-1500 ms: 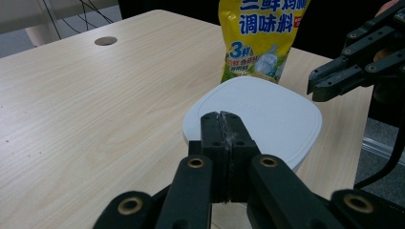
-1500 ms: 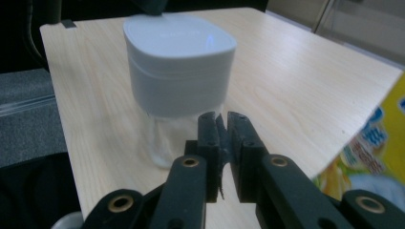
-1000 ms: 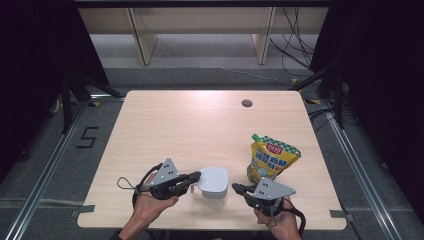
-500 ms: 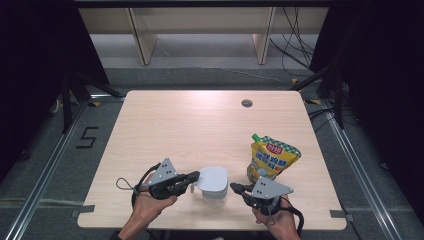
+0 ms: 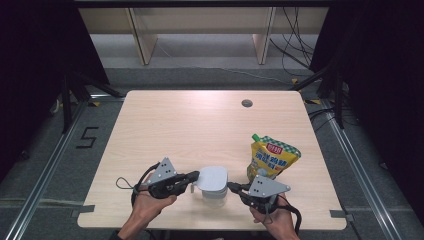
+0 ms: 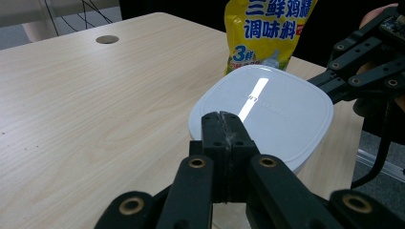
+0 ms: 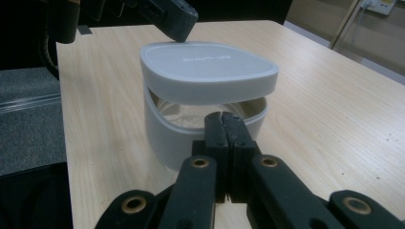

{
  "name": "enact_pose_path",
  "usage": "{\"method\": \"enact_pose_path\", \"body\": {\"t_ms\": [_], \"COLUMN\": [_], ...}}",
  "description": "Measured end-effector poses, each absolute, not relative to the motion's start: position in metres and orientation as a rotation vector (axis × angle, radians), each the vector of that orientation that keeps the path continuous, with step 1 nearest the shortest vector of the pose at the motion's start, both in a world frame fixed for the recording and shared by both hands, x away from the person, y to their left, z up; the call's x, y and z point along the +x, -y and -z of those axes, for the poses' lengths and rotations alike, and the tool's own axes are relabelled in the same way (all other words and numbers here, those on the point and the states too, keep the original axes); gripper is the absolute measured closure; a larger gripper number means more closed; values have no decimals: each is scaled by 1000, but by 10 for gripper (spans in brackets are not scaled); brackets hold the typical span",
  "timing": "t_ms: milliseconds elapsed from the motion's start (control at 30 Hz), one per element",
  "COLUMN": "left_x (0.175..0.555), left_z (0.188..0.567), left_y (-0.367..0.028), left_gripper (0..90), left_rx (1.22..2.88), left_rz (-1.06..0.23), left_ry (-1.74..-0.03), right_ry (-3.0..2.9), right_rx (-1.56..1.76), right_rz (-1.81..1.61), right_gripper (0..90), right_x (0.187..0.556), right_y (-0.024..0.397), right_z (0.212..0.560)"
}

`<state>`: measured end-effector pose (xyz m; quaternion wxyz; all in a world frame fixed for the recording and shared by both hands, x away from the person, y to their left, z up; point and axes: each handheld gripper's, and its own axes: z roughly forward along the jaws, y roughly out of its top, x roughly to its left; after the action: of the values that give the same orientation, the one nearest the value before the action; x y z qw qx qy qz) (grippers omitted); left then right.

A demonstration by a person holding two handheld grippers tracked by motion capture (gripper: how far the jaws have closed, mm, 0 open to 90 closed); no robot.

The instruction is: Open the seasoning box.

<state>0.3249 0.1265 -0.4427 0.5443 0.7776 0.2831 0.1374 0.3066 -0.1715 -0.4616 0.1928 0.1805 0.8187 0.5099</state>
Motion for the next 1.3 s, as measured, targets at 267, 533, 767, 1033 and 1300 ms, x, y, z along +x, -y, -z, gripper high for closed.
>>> {"method": "enact_pose_path", "body": {"t_ms": [267,533,767,1033,1300], "left_x": [324,320,306,277,271], "left_z": [442,437,469,494,495], "left_y": [-125,-140,-155,-169,-170], "left_gripper": [887,564,314,223,203], "left_rx": [1852,1864,1952,1966,1981], "left_rz": [-345,-357,-327,-313,-352], "left_ry": [-665,-651,-703,-736,-715], "right_ry": [-2275,-2268,-2261,-2265,-2267], "right_rx": [487,450,459,421,404], "right_rz": [-1456,-1470,-1522,-1533,-1549], "right_gripper": [900,900,900,887,886], "right_x": [308,310,313,316,316], "right_y": [169,162,154,138,116], "right_z": [451,443,435,423,420]}}
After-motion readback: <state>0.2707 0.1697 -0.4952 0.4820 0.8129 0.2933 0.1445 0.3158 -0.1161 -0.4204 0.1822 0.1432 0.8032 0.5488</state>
